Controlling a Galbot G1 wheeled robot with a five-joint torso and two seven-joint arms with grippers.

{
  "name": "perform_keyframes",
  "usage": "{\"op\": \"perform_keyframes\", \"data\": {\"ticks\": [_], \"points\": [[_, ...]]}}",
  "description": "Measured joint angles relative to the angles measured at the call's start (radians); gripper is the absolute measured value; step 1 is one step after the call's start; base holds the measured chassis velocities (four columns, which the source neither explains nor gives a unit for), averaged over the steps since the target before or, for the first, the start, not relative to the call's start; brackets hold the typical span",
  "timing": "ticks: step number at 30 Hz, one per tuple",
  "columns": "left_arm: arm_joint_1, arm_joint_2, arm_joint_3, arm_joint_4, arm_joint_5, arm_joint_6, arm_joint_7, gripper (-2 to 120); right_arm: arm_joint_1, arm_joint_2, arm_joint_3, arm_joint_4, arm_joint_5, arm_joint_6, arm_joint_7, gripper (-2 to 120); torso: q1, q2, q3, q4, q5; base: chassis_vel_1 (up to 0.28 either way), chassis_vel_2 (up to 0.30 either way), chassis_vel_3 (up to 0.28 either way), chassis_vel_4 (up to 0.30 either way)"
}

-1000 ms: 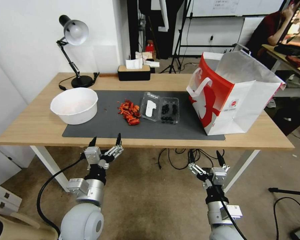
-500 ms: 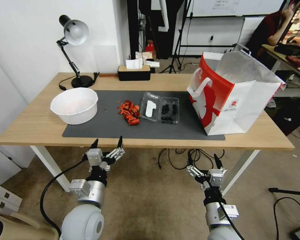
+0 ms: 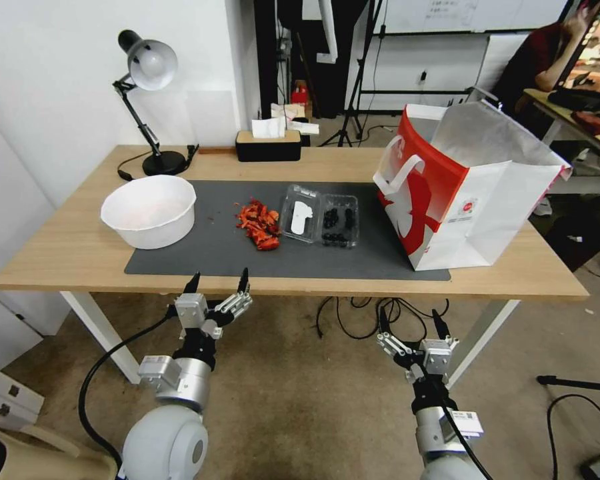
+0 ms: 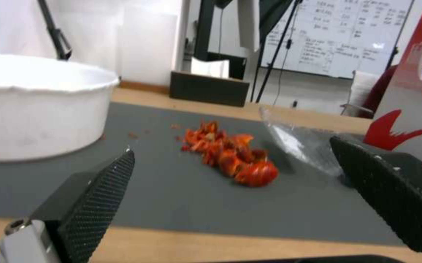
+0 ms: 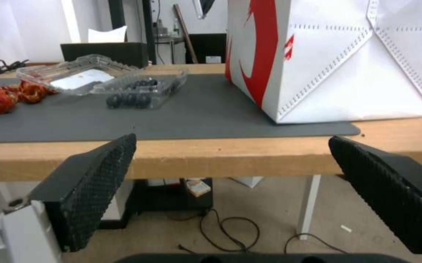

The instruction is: Close the disposable takeout box, then place it into the delivery bag.

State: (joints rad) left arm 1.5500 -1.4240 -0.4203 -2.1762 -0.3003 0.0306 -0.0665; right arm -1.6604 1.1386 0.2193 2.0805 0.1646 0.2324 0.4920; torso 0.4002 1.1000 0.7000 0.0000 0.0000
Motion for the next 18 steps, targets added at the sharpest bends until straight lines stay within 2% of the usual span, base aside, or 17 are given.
{"op": "perform_keyframes", "data": {"ticks": [5, 7, 9, 10, 13, 14, 15, 18], "points": [[-0.035, 0.041, 0.013, 0.002, -0.018, 0.010, -0.009, 100, 0.000, -0.003, 0.002, 0.009, 0.000, -0.007, 0.000, 100, 0.000, 0.000, 0.000, 0.0000, 0.0001, 0.000, 0.000, 0.000, 0.000], [-0.063, 0.083, 0.029, 0.003, -0.088, 0.028, -0.020, 100, -0.001, -0.004, 0.002, 0.013, 0.000, -0.010, 0.001, 100, 0.000, 0.000, 0.000, -0.0001, 0.0001, 0.000, 0.000, 0.000, 0.000], [-0.095, 0.130, 0.064, -0.011, -0.300, 0.068, -0.047, 100, 0.000, -0.002, 0.001, 0.013, 0.000, -0.015, 0.002, 100, 0.000, 0.000, 0.000, 0.0000, 0.0000, 0.000, 0.000, 0.000, 0.000], [-0.095, 0.130, 0.064, -0.011, -0.300, 0.068, -0.047, 100, 0.000, -0.002, 0.001, 0.013, 0.000, -0.015, 0.002, 100, 0.000, 0.000, 0.000, 0.0000, 0.0000, 0.000, 0.000, 0.000, 0.000], [-0.148, 0.180, 0.111, -0.016, -0.549, 0.094, -0.073, 100, 0.001, 0.002, -0.006, 0.016, -0.002, -0.022, 0.003, 100, 0.000, 0.000, 0.000, 0.0001, -0.0002, 0.000, 0.000, 0.000, 0.000], [-0.148, 0.180, 0.111, -0.016, -0.549, 0.094, -0.073, 100, 0.001, 0.002, -0.006, 0.016, -0.002, -0.022, 0.003, 100, 0.000, 0.000, 0.000, 0.0001, -0.0002, 0.000, 0.000, 0.000, 0.000], [-0.178, 0.199, 0.130, -0.018, -0.649, 0.099, -0.087, 100, 0.003, 0.002, -0.011, 0.016, -0.003, -0.024, 0.004, 100, 0.000, 0.000, 0.000, 0.0000, 0.0000, 0.000, 0.000, 0.000, 0.000], [-0.258, 0.220, 0.171, -0.015, -0.820, 0.110, -0.124, 100, 0.009, 0.001, -0.013, 0.016, -0.003, -0.028, 0.004, 100, 0.000, 0.000, 0.000, 0.0000, 0.0001, 0.000, 0.000, 0.000, 0.000]]}}
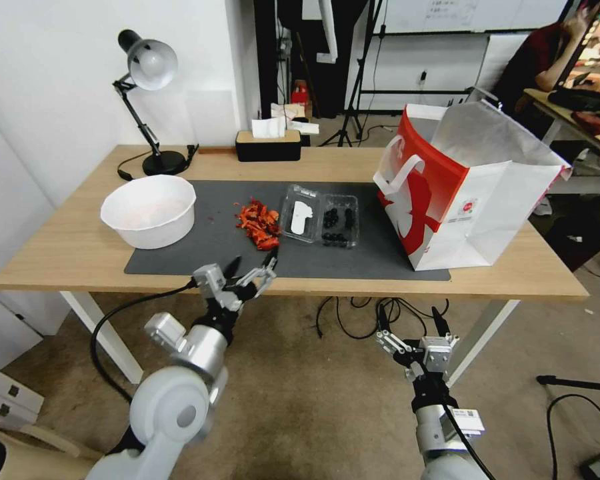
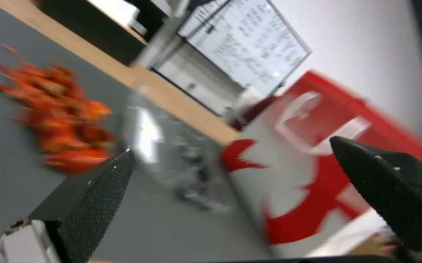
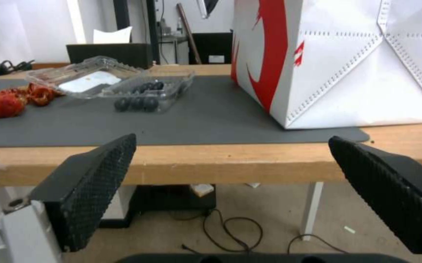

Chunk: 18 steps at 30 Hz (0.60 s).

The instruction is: Close the disposable takeout box, then place it into the delivery bag.

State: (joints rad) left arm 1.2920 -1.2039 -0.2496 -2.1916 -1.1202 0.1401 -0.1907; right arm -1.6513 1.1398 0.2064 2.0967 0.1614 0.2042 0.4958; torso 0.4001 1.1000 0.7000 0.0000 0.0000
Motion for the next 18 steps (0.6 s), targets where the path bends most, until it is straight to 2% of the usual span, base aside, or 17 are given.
{"op": "perform_keyframes", "data": {"ticks": [1, 3, 5, 7, 12, 14, 18], "points": [[0.000, 0.000, 0.000, 0.000, 0.000, 0.000, 0.000, 100, 0.000, 0.000, 0.000, 0.000, 0.000, 0.000, 0.000, 100, 0.000, 0.000, 0.000, 0.0000, 0.0000, 0.000, 0.000, 0.000, 0.000], [-0.090, -0.001, 0.031, 0.023, -0.157, 0.024, -0.047, 100, 0.005, 0.002, 0.009, 0.002, 0.001, -0.005, 0.002, 100, 0.000, 0.000, 0.000, 0.0000, 0.0001, 0.000, 0.000, 0.000, 0.000], [-0.120, -0.004, 0.044, 0.039, -0.189, 0.026, -0.057, 100, 0.006, 0.003, 0.011, 0.003, 0.002, -0.006, 0.003, 100, 0.000, 0.000, 0.000, 0.0000, 0.0002, 0.000, 0.000, 0.000, 0.000], [-0.198, -0.010, 0.088, 0.095, -0.237, 0.033, -0.084, 100, 0.003, 0.007, 0.015, 0.006, 0.002, -0.009, 0.004, 100, 0.000, 0.000, 0.000, -0.0002, 0.0000, 0.000, 0.000, 0.000, 0.000], [-0.271, -0.016, 0.136, 0.157, -0.246, 0.045, -0.104, 100, 0.000, 0.009, 0.021, 0.007, 0.002, -0.010, 0.005, 100, 0.000, 0.000, 0.000, 0.0000, 0.0000, 0.000, 0.000, 0.000, 0.000], [-0.371, -0.035, 0.168, 0.226, -0.249, 0.058, -0.148, 100, 0.001, 0.009, 0.036, 0.009, 0.004, -0.013, 0.008, 100, 0.000, 0.000, 0.000, -0.0002, 0.0000, 0.000, 0.000, 0.000, 0.000], [-0.453, -0.053, 0.196, 0.276, -0.257, 0.074, -0.195, 100, 0.005, 0.002, 0.052, 0.009, 0.009, -0.018, 0.013, 100, 0.000, 0.000, 0.000, -0.0002, 0.0002, 0.000, 0.000, 0.000, 0.000]]}}
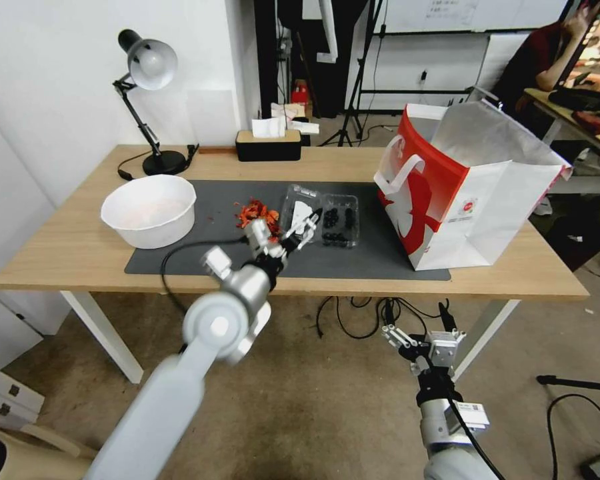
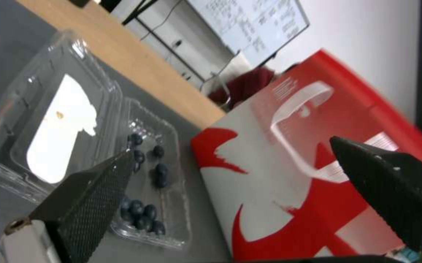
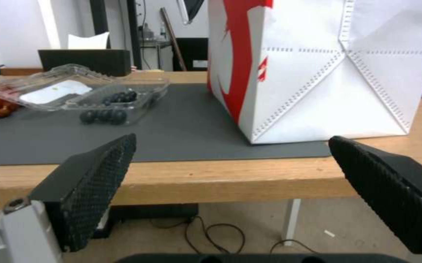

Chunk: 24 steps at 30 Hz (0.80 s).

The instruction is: Close the disposable takeout box, then place it into the delivery bag.

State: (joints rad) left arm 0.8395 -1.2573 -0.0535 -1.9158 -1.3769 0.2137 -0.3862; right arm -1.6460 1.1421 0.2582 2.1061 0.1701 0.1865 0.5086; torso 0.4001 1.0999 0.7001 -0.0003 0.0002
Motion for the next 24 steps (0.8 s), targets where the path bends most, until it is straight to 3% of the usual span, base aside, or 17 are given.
{"op": "perform_keyframes", "data": {"ticks": [6, 15, 24], "points": [[-0.021, -0.002, 0.012, 0.025, -0.011, 0.015, -0.037, 100, 0.002, -0.005, 0.009, 0.000, 0.005, -0.002, 0.001, 100, 0.000, 0.000, 0.000, 0.0004, -0.0001, 0.000, 0.000, 0.000, 0.000], [-0.039, -0.021, 0.029, 0.042, -0.021, 0.060, -0.162, 100, 0.004, -0.016, 0.019, 0.003, 0.010, -0.005, 0.003, 100, 0.000, 0.000, 0.000, 0.0002, -0.0002, 0.000, 0.000, 0.000, 0.000], [-0.046, -0.018, 0.036, 0.043, -0.033, 0.086, -0.229, 100, 0.011, -0.021, 0.021, 0.001, 0.004, -0.003, 0.002, 100, 0.000, 0.000, 0.000, 0.0003, -0.0002, 0.000, 0.000, 0.000, 0.000]]}}
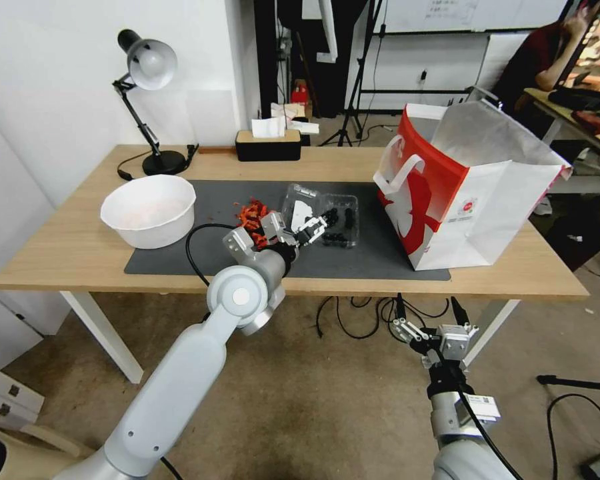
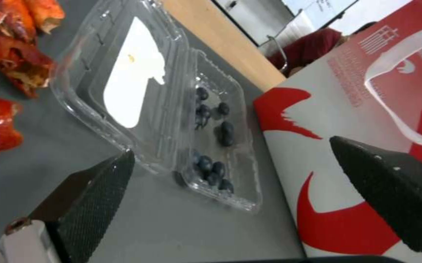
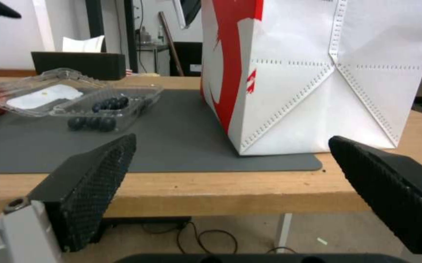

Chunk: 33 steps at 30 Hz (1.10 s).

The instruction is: Close the disposable takeout box, then place it into the delivery bag.

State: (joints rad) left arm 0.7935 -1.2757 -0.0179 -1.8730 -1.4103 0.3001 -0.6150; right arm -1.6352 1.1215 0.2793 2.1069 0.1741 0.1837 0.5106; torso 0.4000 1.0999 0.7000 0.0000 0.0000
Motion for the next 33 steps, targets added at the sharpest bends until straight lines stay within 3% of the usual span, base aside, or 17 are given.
{"op": "perform_keyframes", "data": {"ticks": [12, 24, 33], "points": [[-0.020, -0.009, 0.015, 0.039, -0.026, 0.023, -0.007, 100, 0.007, 0.002, -0.004, -0.011, 0.000, 0.000, 0.000, 100, 0.000, 0.000, 0.000, 0.0000, 0.0000, 0.000, 0.000, 0.000, 0.000], [-0.063, -0.075, 0.047, 0.138, -0.031, 0.017, -0.026, 100, 0.002, 0.003, 0.011, -0.014, 0.003, 0.006, 0.000, 100, 0.000, 0.000, 0.000, -0.0001, 0.0000, 0.000, 0.000, 0.000, 0.000], [-0.067, -0.081, 0.045, 0.169, -0.028, 0.006, -0.017, 100, 0.001, 0.006, 0.008, -0.018, 0.003, 0.008, -0.001, 100, 0.000, 0.000, 0.000, -0.0002, 0.0000, 0.000, 0.000, 0.000, 0.000]]}}
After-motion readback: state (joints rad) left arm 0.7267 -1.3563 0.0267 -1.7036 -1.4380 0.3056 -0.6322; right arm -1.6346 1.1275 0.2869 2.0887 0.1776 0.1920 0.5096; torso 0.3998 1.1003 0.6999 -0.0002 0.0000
